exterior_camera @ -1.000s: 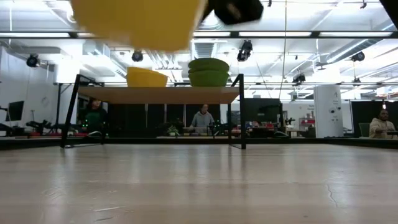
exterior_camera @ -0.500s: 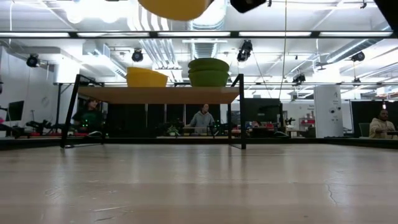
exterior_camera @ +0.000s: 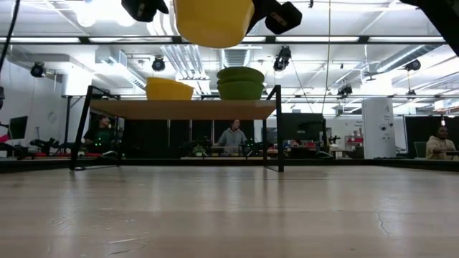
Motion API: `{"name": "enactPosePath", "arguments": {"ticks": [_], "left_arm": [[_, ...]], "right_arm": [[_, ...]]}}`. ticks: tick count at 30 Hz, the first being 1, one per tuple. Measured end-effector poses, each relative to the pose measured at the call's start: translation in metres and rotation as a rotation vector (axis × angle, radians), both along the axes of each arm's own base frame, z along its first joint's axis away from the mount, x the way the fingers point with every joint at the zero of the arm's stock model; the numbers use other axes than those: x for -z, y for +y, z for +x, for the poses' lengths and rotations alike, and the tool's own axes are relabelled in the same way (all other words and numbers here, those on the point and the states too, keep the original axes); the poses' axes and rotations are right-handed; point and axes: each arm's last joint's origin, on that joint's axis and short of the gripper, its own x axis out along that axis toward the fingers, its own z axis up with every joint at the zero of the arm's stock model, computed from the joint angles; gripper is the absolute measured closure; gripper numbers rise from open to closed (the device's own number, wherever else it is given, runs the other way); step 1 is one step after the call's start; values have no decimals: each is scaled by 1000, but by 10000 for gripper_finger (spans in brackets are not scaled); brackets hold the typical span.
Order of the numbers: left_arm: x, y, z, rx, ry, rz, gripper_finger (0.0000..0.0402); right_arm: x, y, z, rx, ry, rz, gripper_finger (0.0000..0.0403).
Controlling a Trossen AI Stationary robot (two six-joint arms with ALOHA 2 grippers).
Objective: Pick & Place Mini bowls
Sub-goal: Stack the yellow bowl on top of the yellow bowl on the shelf
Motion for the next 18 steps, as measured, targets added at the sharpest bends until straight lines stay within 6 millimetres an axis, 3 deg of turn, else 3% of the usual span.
{"name": "enactPosePath", "arguments": {"ticks": [10,18], "left_arm": [[17,-9,29,47,38,-8,271],[29,-7,41,62,80,32,271]], "right_arm": [[0,-12,2,27,-20,-5,394],[-2,-13,6,20,-71,-11,394]]}}
